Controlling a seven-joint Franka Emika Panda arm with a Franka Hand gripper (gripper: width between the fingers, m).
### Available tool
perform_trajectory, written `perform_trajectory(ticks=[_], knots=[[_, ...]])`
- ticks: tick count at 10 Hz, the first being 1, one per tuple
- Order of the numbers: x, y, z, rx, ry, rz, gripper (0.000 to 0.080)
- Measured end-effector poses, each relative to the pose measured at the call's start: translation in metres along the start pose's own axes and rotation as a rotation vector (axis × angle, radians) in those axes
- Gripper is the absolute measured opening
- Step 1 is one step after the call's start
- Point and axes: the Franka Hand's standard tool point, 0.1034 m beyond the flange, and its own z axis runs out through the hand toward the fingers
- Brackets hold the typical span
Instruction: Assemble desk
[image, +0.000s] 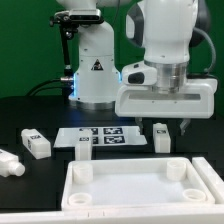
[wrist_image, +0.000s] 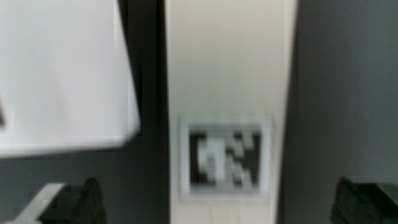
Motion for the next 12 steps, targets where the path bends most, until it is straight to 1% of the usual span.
perform_trajectory(ticks=[1,2,4,5,6,7,8,9,10,11,12], knots=[[0.009,-0.004,-0.007,0.006,0.009,-0.001,0.0646],[0.009,-0.012,-0.012,0.011,0.019,-0.016,0.0649],[0.008,-0.008,-0.008,0.005,-0.009,-0.018,0.0649],[0.01,0.001,-0.002,0.023,-0.024,-0.035,0.0649],[0.007,0.005,-0.004,0.02,-0.113,-0.03,0.0649],[0.015,0.004,-0.016,0.026,-0.179,-0.027,0.0649],[0.022,0.001,-0.022,0.028,-0.191,-0.055,0.0649],[0.017,-0.008,-0.025,0.021,-0.219,-0.086,0.0649],[0.014,-0.003,-0.022,0.014,-0.277,-0.076,0.0649],[0.012,0.0,-0.021,0.006,-0.361,-0.067,0.0649],[0.014,0.001,-0.02,0.001,-0.415,-0.064,0.0649]])
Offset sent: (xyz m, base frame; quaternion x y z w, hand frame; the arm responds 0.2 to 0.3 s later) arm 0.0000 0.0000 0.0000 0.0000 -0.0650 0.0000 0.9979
